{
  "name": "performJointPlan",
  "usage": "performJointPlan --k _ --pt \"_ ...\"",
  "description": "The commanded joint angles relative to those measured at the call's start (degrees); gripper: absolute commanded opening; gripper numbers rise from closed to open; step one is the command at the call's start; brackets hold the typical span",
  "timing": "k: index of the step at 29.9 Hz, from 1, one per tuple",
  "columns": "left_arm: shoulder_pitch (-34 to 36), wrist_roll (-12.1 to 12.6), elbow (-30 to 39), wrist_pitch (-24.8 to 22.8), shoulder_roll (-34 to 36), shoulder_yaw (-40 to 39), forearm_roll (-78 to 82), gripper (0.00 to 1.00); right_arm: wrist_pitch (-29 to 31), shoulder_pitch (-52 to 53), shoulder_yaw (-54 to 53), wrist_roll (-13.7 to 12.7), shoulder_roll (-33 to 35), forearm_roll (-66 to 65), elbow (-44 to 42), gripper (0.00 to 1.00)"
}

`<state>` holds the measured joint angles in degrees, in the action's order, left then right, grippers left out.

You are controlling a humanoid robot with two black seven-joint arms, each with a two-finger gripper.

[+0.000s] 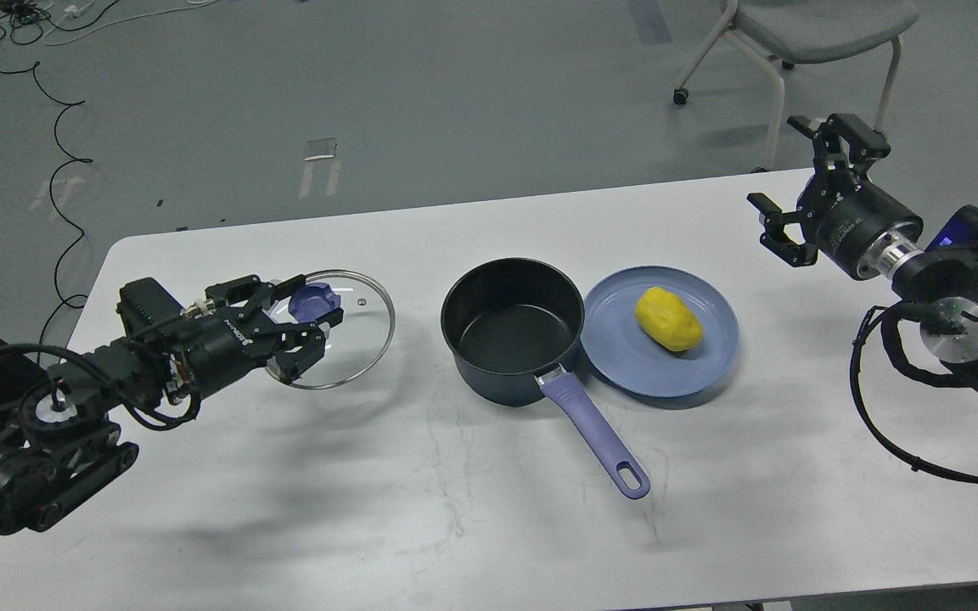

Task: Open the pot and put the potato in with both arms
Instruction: 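Lift the glass lid off the pot and carry it toward the robot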

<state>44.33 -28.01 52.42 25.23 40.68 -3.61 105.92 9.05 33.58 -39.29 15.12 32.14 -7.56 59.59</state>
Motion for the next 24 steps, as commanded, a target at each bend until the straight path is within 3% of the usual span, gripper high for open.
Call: performJointPlan --k 1,12,17,24 --pt "-2.5 0.0 -0.4 1.4 0.7 0.1 -0.1 0.45 0.0 0.0 0.1 0.0 0.0 0.0 0.1 1.00" --pt "-4.5 0.0 -2.3 2.1 0.2 0.1 -0.1 0.47 0.0 0.0 0.1 0.0 0.2 0.0 0.2 1.00" --pt "-5.0 0.0 -4.2 2.1 -0.2 0.2 -0.4 0.57 0.0 -0.2 0.2 0.0 0.5 0.0 0.2 1.00" --pt "-6.9 0.0 -5.5 2.1 -1.2 0.2 -0.5 0.57 0.0 -0.2 0.9 0.0 0.6 0.0 0.2 1.00"
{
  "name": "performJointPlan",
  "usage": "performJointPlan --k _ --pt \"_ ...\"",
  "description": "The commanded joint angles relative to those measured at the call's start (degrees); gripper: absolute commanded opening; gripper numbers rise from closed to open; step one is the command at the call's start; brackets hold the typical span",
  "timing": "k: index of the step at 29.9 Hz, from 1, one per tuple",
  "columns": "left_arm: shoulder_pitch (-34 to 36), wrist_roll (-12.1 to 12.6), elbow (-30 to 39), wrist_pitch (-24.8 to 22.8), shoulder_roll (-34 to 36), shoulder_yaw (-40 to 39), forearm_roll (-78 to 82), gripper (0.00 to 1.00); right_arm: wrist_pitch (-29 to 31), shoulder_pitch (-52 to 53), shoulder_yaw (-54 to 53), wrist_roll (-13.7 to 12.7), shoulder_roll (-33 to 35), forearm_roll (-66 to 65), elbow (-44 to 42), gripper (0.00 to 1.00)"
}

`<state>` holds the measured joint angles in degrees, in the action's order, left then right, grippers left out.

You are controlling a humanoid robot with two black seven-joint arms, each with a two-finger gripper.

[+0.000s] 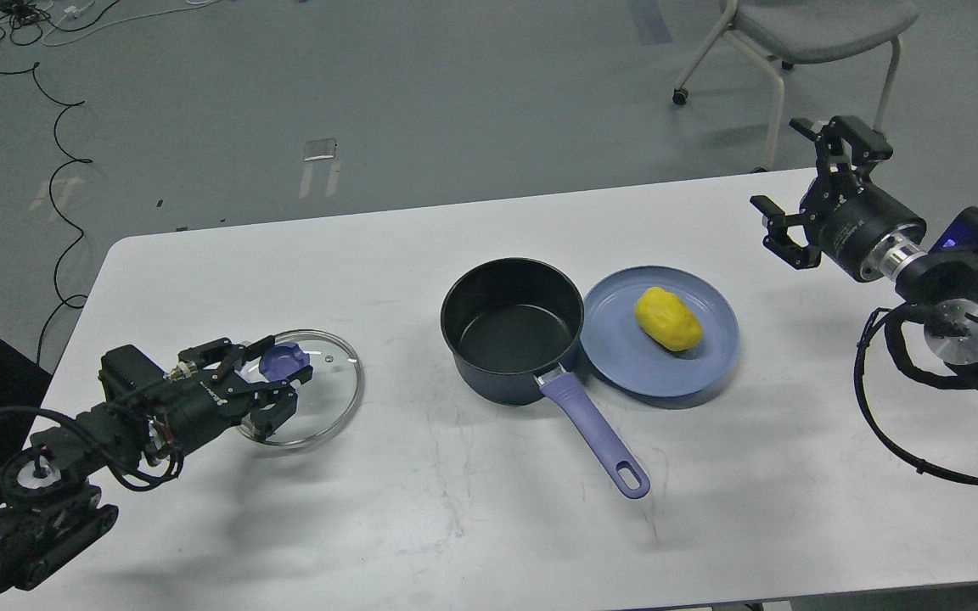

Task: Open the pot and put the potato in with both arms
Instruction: 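Lift the glass lid off the pot and carry it toward the robot, then set the lid on the table, open the left gripper, withdraw, then reach the right gripper to the yellow potato on the blue plate and grasp it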

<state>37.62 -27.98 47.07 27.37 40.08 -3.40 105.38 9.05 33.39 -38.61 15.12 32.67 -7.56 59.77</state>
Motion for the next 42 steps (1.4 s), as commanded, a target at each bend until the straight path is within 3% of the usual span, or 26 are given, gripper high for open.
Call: performJointPlan --k 1,4,6,8,9,22,25,28,33,35,37,39,41,42 --pt "-0.1 0.0 -0.2 0.0 -1.0 0.0 0.0 0.57 0.0 0.0 0.2 0.0 0.0 0.0 0.0 1.00" --pt "0.2 0.0 -0.2 0.0 -1.0 -0.1 -0.1 0.59 0.0 -0.1 0.3 0.0 0.0 0.0 0.0 1.00" --pt "0.3 0.0 -0.2 0.0 -1.0 -0.1 -0.5 0.66 0.0 -0.1 0.3 0.0 0.0 0.0 0.0 1.00" --pt "0.5 0.0 -0.1 0.0 -1.0 0.0 -2.8 0.82 0.0 -0.1 0.3 0.0 0.0 0.0 0.0 1.00" --pt "0.4 0.0 -0.1 0.0 -1.0 0.0 -4.4 0.97 0.0 -0.1 0.3 0.0 0.0 0.0 0.0 1.00" --pt "1.1 0.0 0.6 -0.2 -0.4 -0.5 -16.0 0.98 0.1 0.3 0.3 0.0 0.2 -4.6 0.2 1.00" --pt "4.0 0.0 0.6 -0.5 -0.3 -1.1 -19.6 0.98 0.2 0.5 0.6 0.0 0.3 -9.5 0.5 1.00" --pt "11.3 0.0 0.9 -1.4 -0.4 -1.1 -31.3 0.98 0.2 3.2 2.3 0.0 0.3 -21.3 0.8 1.00" --pt "22.0 0.0 2.2 -9.9 -1.8 -1.2 -54.5 0.98 0.2 6.0 4.6 0.0 0.3 -36.5 1.9 1.00" --pt "28.2 0.0 2.0 -18.4 -4.0 -1.3 -70.1 0.98 0.2 9.5 9.8 0.0 0.9 -48.5 2.6 1.00" --pt "31.3 0.0 1.8 -22.2 -4.6 -1.3 -79.7 0.98 0.2 12.7 15.4 0.2 2.3 -57.5 2.5 1.00" --pt "32.7 2.5 1.8 -23.4 -4.8 -1.4 -84.7 0.98 0.1 14.7 19.4 0.7 2.8 -62.1 2.4 1.00" --pt "33.8 10.1 1.8 -24.1 -6.1 -3.9 -91.1 0.98 -0.6 17.7 26.6 1.9 2.8 -69.1 1.3 1.00" --pt "33.8 11.9 1.9 -24.3 -6.4 -5.3 -92.2 0.98 -0.6 18.1 28.2 2.2 2.8 -70.6 0.8 1.00"
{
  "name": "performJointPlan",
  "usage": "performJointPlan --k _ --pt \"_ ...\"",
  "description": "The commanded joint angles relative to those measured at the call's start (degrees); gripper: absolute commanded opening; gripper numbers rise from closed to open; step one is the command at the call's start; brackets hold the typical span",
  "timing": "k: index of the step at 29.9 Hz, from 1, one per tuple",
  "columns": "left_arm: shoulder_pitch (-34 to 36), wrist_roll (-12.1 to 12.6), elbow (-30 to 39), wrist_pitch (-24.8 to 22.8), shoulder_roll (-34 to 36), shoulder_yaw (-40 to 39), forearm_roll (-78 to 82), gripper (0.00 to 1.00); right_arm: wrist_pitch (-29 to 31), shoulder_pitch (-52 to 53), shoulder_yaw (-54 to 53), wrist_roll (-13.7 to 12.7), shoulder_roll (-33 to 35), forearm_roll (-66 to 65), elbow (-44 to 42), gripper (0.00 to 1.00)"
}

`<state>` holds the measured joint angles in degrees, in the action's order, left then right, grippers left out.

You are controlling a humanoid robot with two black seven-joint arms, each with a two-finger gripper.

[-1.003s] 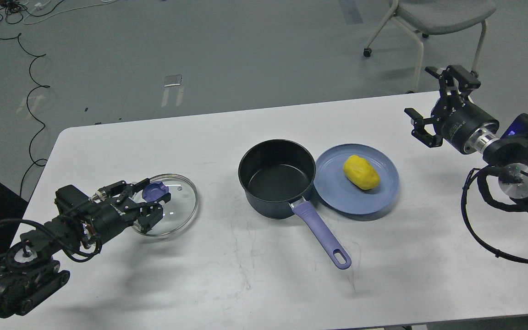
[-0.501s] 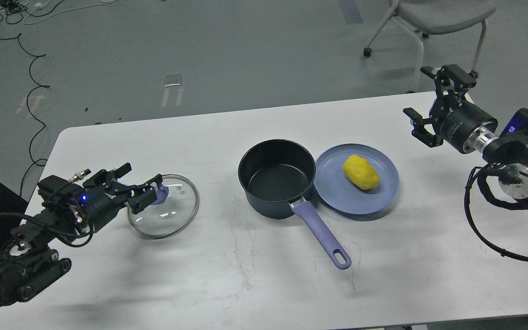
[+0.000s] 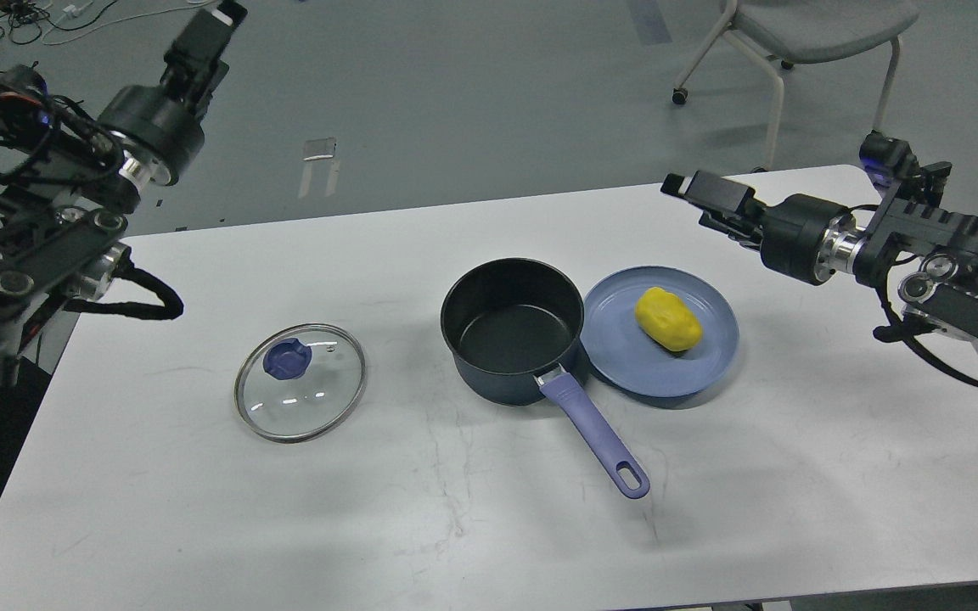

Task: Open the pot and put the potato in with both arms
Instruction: 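Reach the right gripper to the yellow potato on the blue plate and grasp it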

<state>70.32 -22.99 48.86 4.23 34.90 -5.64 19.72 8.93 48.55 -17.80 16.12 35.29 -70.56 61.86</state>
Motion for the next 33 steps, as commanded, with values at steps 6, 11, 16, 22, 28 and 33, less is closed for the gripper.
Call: performJointPlan --k 6,11,16,22,28,33 --pt "-4.3 12.1 0.4 -2.6 -1.7 -13.7 -8.0 0.98 -6.5 3.0 15.9 2.2 -2.2 -16.8 -9.2 0.97" --pt "-6.3 11.9 0.5 -3.0 -0.3 -13.8 -7.7 0.98 -8.1 3.0 17.6 2.9 -4.0 -16.9 -11.8 0.96" --pt "-6.9 11.0 1.1 -3.1 2.1 -13.9 -7.5 0.98 -9.0 3.5 17.9 3.5 -6.4 -16.9 -12.5 0.96" --pt "-6.9 10.9 3.2 -3.0 2.8 -14.0 -7.4 0.98 -9.0 3.7 18.2 3.5 -7.3 -16.9 -12.4 0.97" --pt "-6.9 9.9 3.4 -3.0 2.9 -13.7 -7.2 0.98 -9.0 3.7 18.2 3.6 -7.5 -16.8 -12.2 0.97" --pt "-6.9 9.5 3.5 -2.9 2.9 -13.7 -7.2 0.98 -9.0 3.7 18.4 3.7 -9.4 -16.9 -13.2 0.97"
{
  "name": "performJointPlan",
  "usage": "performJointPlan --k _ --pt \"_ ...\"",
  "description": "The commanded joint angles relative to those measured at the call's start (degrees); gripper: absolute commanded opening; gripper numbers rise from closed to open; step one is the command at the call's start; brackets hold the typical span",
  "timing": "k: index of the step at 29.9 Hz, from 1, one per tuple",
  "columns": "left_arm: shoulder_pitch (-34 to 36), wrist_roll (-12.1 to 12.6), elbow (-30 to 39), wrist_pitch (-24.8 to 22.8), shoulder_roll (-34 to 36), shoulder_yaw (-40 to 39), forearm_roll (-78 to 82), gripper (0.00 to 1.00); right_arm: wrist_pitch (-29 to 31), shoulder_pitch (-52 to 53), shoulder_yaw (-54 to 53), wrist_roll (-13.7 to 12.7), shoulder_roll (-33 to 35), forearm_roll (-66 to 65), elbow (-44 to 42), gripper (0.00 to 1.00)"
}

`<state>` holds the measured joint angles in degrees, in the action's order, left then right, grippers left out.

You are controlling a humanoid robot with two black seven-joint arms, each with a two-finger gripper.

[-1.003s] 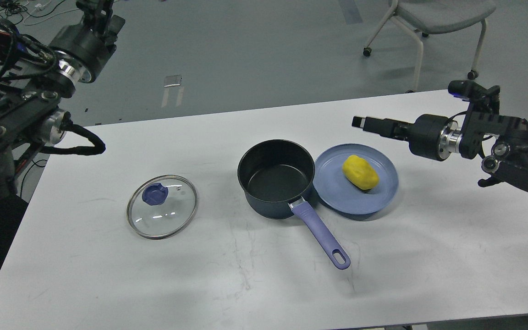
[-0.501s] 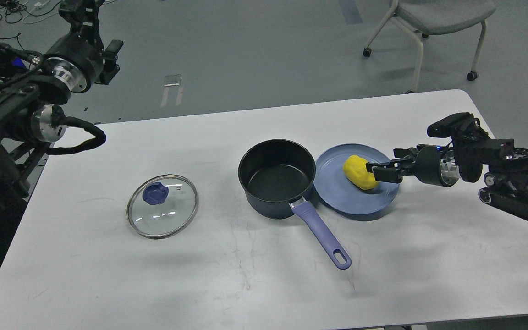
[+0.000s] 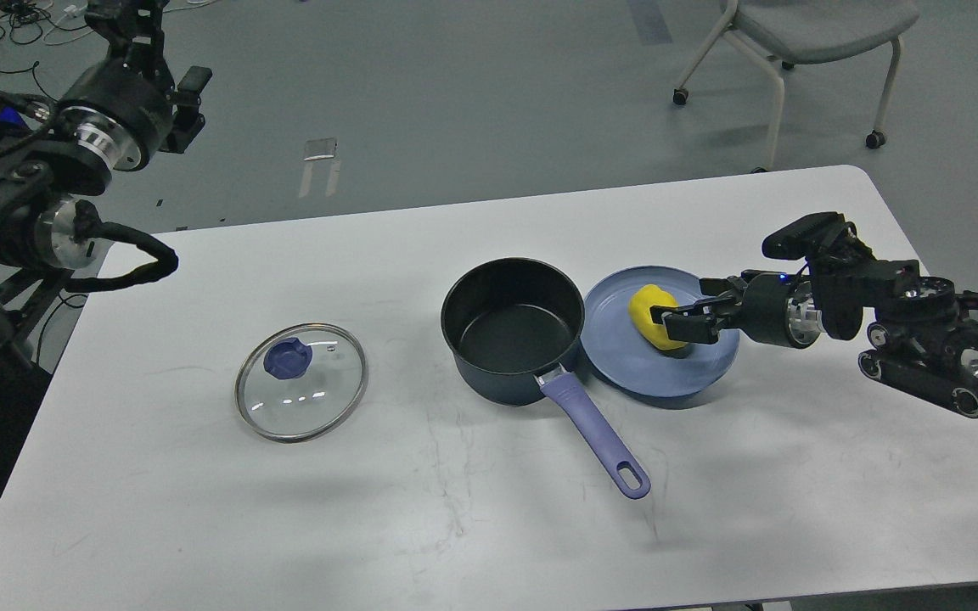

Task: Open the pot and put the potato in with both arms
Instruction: 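Reach the right gripper to the yellow potato on the blue plate and grasp it, then lift the potato and carry it over the open pot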

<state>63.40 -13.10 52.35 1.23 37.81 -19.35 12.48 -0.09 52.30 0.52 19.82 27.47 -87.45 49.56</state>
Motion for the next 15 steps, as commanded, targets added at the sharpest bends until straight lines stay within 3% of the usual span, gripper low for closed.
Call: performJointPlan --k 1,7,9,11,15 --pt "0.0 -0.7 0.0 0.1 0.0 0.0 0.0 0.98 0.0 -0.1 0.1 0.0 -2.1 0.0 -1.4 0.97" --pt "-0.1 -1.8 0.0 0.0 1.1 0.5 0.0 0.98 0.0 -0.7 0.2 0.0 -5.8 0.0 -4.8 0.94" --pt "-0.3 -1.8 0.0 0.0 1.5 0.5 0.0 0.98 0.0 -0.7 0.8 0.0 -6.0 0.0 -5.0 0.85" --pt "-0.9 -1.8 0.0 0.0 1.7 0.5 0.0 0.98 0.0 -0.4 2.2 0.0 -6.1 0.0 -5.0 0.67" --pt "-1.5 -1.8 0.0 0.0 1.7 0.6 0.0 0.98 0.0 0.2 2.7 0.0 -6.2 0.1 -6.8 0.49"
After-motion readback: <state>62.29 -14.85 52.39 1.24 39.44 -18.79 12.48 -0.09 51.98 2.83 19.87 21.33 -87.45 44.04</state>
